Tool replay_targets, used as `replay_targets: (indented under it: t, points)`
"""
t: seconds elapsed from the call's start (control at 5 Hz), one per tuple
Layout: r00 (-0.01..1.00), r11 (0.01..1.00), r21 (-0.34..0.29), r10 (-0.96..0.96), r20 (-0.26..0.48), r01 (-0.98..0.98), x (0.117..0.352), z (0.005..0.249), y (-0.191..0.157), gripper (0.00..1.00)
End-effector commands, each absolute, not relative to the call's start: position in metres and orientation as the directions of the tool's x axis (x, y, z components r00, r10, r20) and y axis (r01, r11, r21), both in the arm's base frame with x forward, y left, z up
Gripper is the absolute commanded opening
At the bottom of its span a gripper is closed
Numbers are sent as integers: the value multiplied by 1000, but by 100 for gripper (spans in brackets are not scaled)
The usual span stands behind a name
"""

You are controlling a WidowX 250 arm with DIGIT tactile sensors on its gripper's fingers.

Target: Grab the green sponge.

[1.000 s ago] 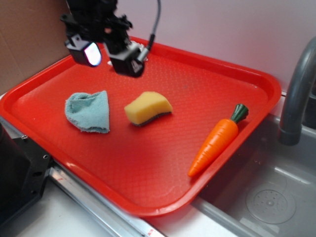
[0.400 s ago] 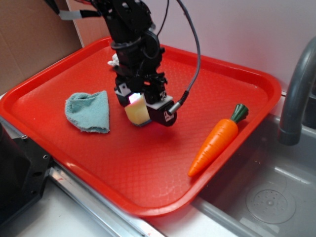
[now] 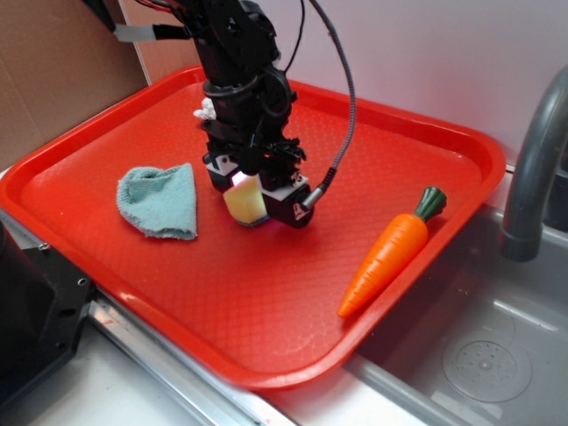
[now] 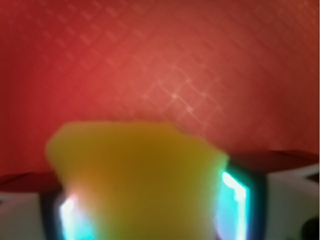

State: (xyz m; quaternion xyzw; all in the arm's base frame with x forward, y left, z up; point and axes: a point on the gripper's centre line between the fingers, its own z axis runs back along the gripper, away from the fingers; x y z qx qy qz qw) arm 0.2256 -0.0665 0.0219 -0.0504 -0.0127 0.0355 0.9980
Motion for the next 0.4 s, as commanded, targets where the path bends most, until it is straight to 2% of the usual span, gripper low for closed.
replay_targets:
  t: [0.0,0.2]
  points:
    - [996,996,-58,65,56,-61,224,49,-76,0]
    - [1000,998,-70,4,16,-3,218,99,-62,0]
